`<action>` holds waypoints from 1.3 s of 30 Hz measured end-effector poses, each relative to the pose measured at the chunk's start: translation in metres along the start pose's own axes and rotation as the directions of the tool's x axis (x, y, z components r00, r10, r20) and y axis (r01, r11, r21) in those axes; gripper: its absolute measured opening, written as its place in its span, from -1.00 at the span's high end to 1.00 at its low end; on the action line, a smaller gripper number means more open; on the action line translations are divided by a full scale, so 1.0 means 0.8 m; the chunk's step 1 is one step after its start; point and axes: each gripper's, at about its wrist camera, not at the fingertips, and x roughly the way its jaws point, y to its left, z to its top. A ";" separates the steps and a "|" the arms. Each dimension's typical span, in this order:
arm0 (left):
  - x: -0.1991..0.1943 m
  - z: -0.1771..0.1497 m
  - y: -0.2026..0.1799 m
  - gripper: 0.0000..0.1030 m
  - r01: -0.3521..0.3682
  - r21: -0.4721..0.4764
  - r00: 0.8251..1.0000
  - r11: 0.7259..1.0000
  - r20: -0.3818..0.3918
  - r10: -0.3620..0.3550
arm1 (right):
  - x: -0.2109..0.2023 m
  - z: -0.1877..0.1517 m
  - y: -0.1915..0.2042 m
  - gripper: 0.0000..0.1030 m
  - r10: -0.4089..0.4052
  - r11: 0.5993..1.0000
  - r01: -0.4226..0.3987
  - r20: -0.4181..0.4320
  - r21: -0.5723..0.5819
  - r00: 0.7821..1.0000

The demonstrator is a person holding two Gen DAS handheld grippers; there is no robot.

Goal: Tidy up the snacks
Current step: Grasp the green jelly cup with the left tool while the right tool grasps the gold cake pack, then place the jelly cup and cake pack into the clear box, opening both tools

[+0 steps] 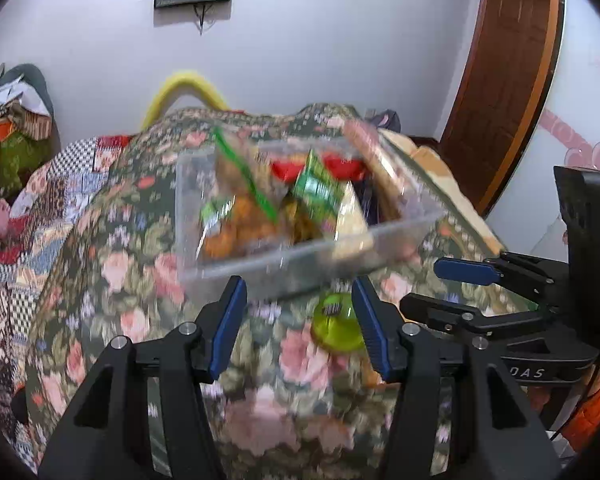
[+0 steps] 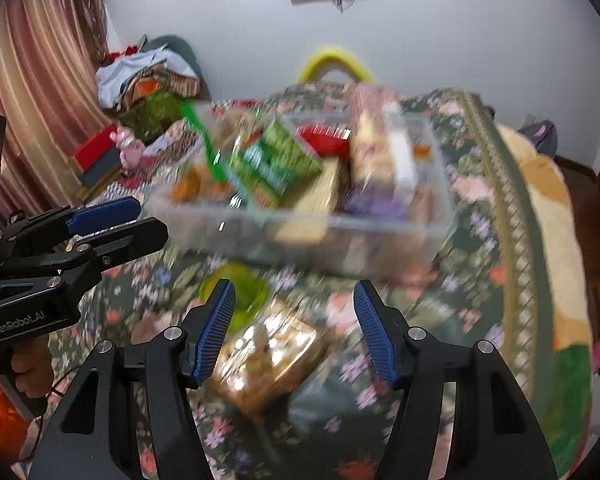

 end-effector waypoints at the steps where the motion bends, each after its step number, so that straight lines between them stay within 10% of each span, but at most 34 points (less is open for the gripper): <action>1: 0.001 -0.005 0.001 -0.06 0.001 -0.001 1.000 1.000 -0.008 -0.001 | 0.005 -0.004 0.001 -0.14 0.007 1.000 -0.006 -0.013 0.003 1.000; 20: 0.022 -0.035 -0.016 -0.06 0.056 -0.011 0.995 0.998 -0.078 -0.057 | 0.015 -0.041 -0.023 -0.37 -0.030 0.999 0.032 -0.105 0.015 0.994; 25: 0.041 -0.034 -0.034 -0.06 0.075 0.003 0.992 0.997 -0.103 -0.074 | 0.007 -0.050 -0.037 0.00 -0.069 0.998 0.070 -0.114 0.004 0.991; 39: 0.084 -0.027 -0.059 0.14 0.071 0.031 0.992 0.997 -0.111 -0.067 | 0.009 -0.052 -0.040 0.17 -0.035 0.999 0.037 -0.065 0.025 0.997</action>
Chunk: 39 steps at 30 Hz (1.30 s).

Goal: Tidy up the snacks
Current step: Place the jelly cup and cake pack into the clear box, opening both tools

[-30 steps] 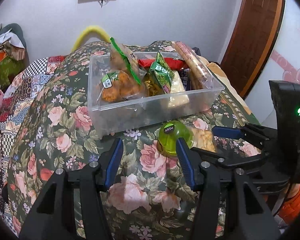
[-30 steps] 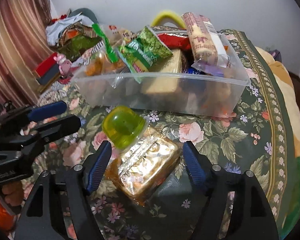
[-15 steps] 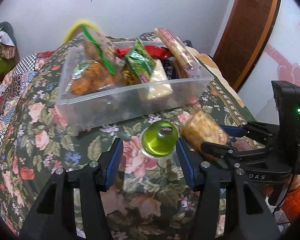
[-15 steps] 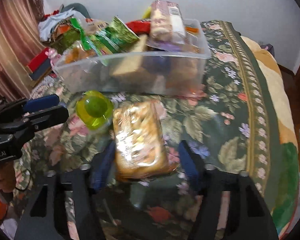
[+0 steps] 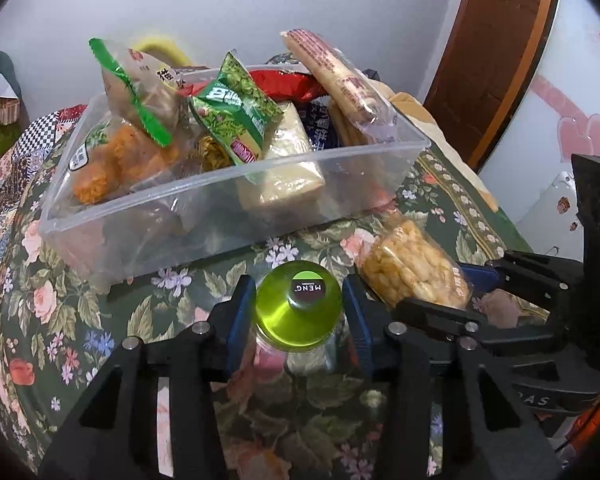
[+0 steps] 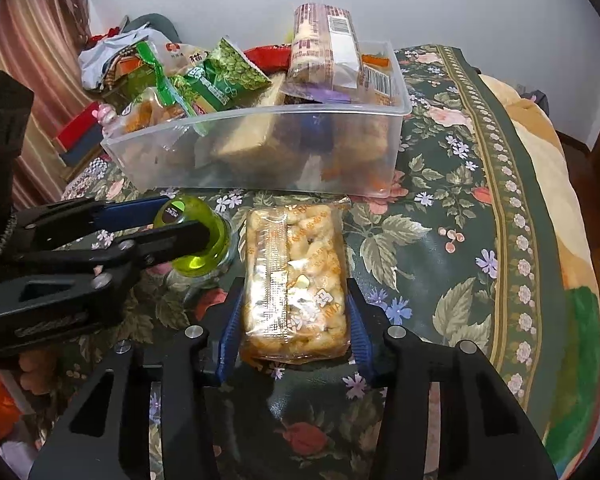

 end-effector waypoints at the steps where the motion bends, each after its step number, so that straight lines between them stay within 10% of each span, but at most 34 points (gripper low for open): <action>1: 0.000 0.000 0.000 0.14 -0.002 0.002 1.000 1.000 0.004 0.002 | -0.001 0.000 0.000 0.17 0.002 1.000 -0.002 0.003 0.002 1.000; 23: -0.101 0.051 0.048 0.15 -0.030 -0.081 0.975 0.996 0.217 0.047 | -0.052 0.061 0.020 0.19 0.028 0.999 -0.022 0.177 -0.032 0.984; 39: -0.064 0.126 0.071 0.14 -0.031 -0.108 0.966 0.994 0.252 0.058 | -0.018 0.135 0.031 0.19 0.018 0.999 -0.006 0.264 -0.047 0.964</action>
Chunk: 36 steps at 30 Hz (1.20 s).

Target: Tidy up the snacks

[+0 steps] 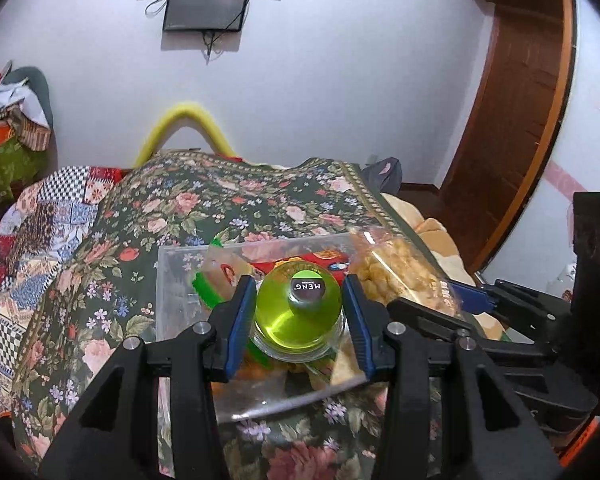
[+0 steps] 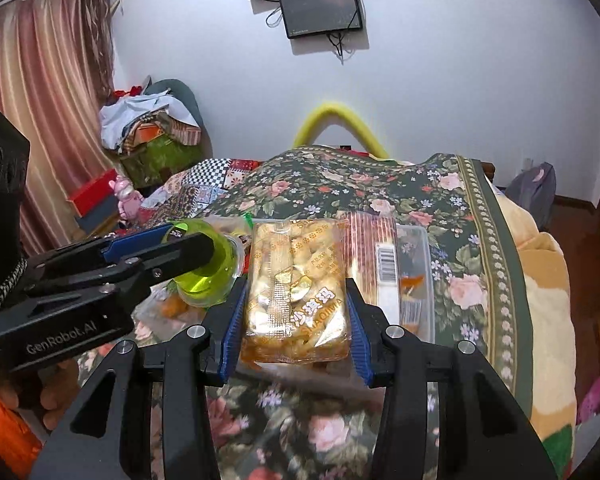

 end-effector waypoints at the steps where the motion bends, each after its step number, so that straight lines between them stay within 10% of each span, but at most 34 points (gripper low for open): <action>1: 0.006 -0.001 0.003 0.14 0.001 -0.010 1.000 1.000 -0.008 -0.001 | 0.003 0.001 -0.001 0.19 0.000 1.000 0.000 -0.005 -0.001 1.000; 16: -0.012 -0.003 0.002 0.15 0.006 -0.007 1.000 1.000 0.013 -0.006 | -0.001 0.001 0.006 0.17 -0.011 0.999 0.011 -0.010 -0.030 1.000; 32: -0.232 0.003 -0.054 0.12 -0.050 0.067 0.946 0.997 0.324 0.026 | -0.183 0.020 0.047 0.00 -0.034 0.998 0.046 0.228 -0.044 0.973; 36: -0.268 -0.008 -0.061 -0.23 -0.061 0.061 0.931 0.996 0.362 0.035 | -0.225 0.016 0.065 -0.12 -0.032 0.997 0.050 0.286 -0.054 0.958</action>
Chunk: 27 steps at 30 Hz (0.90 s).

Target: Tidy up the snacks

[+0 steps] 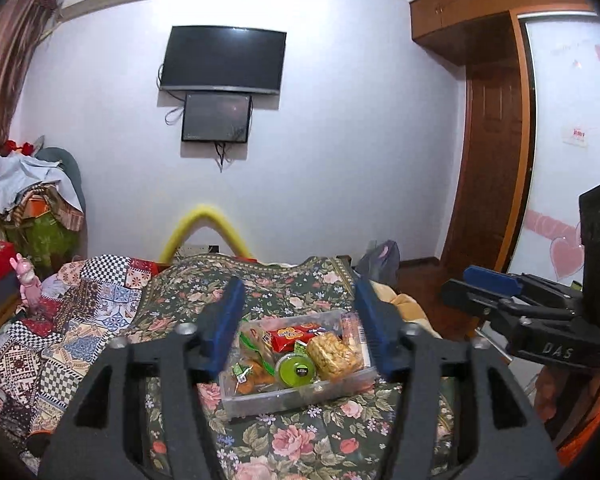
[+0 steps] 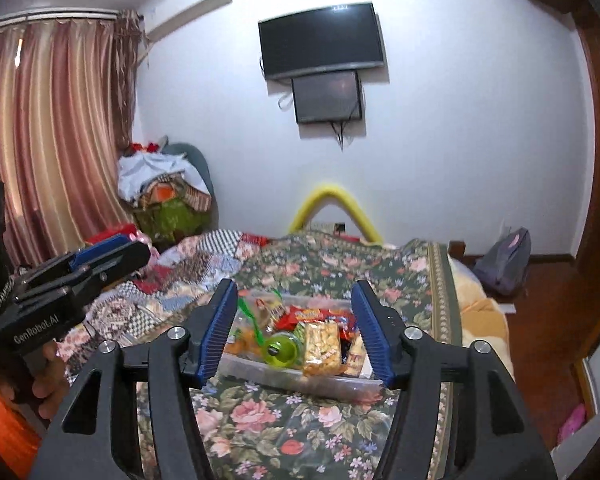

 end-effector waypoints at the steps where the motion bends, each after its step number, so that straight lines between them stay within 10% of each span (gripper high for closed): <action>1: -0.008 0.000 -0.001 -0.33 -0.003 -0.004 1.000 1.000 0.007 0.003 | -0.007 0.000 0.003 -0.15 -0.001 1.000 0.001 0.010 -0.003 1.000; 14: -0.049 -0.017 -0.006 -0.76 -0.065 0.019 0.998 0.998 0.024 0.064 | -0.032 -0.015 0.020 -0.98 -0.049 0.999 0.049 0.054 0.003 0.997; 27: -0.057 -0.024 -0.013 -0.87 -0.081 0.051 0.996 0.995 0.035 0.079 | -0.045 -0.025 0.022 -1.00 -0.077 0.997 0.077 0.066 0.008 0.995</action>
